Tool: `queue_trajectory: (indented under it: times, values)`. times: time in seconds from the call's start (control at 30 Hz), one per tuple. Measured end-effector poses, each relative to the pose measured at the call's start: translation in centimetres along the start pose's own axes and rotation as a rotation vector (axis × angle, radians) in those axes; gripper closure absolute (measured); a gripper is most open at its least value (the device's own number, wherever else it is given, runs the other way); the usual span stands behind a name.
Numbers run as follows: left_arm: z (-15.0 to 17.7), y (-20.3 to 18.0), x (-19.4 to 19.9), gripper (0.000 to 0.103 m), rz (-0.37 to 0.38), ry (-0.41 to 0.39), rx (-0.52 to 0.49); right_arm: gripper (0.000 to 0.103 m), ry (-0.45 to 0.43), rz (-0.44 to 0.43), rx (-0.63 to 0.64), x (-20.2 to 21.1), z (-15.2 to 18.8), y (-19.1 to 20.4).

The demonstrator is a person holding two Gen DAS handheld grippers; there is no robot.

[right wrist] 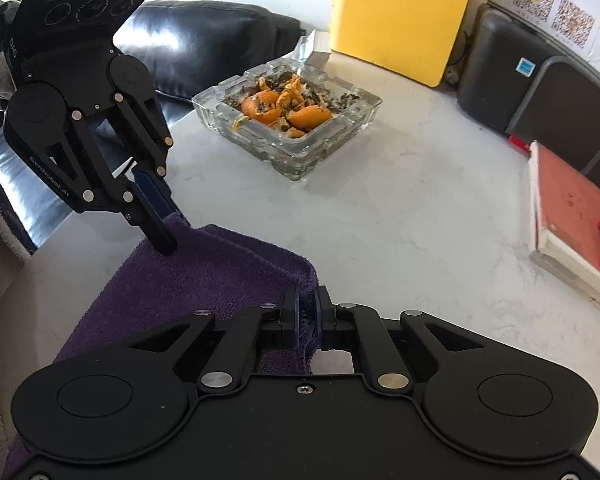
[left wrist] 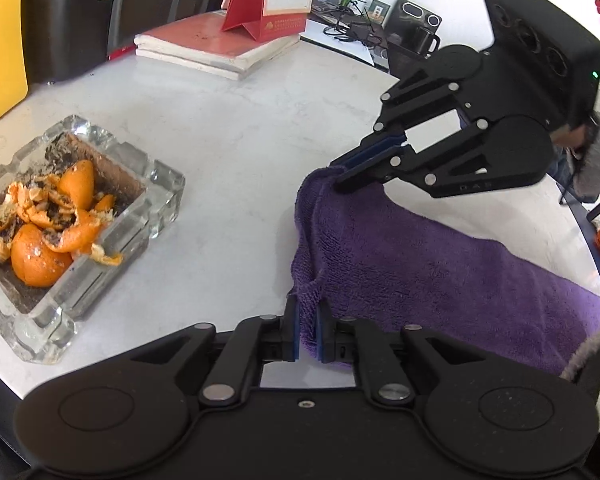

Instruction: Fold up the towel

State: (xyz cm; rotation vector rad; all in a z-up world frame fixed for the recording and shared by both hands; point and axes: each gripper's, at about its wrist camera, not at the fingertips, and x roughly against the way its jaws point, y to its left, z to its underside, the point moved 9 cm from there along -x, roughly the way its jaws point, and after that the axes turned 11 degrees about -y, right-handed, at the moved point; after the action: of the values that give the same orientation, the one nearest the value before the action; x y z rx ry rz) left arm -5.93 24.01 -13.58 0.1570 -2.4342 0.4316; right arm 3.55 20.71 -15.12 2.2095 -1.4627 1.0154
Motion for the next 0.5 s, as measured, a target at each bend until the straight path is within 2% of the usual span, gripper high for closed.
queue_trajectory:
  times: [0.1, 0.3, 0.5]
  values:
    - [-0.6, -0.6, -0.1, 0.098, -0.035, 0.000, -0.004, 0.096, 0.020, 0.090, 0.016, 0.5, 0.0, 0.3]
    - [-1.4, -1.9, 0.6, 0.098, -0.065, 0.004, -0.038, 0.096, 0.027, 0.236, -0.045, 2.4, 0.2, 1.1]
    - [-1.9, -4.0, 1.5, 0.098, -0.067, 0.002, -0.101, 0.096, 0.023, 0.305, -0.106, 5.0, 0.8, 2.1]
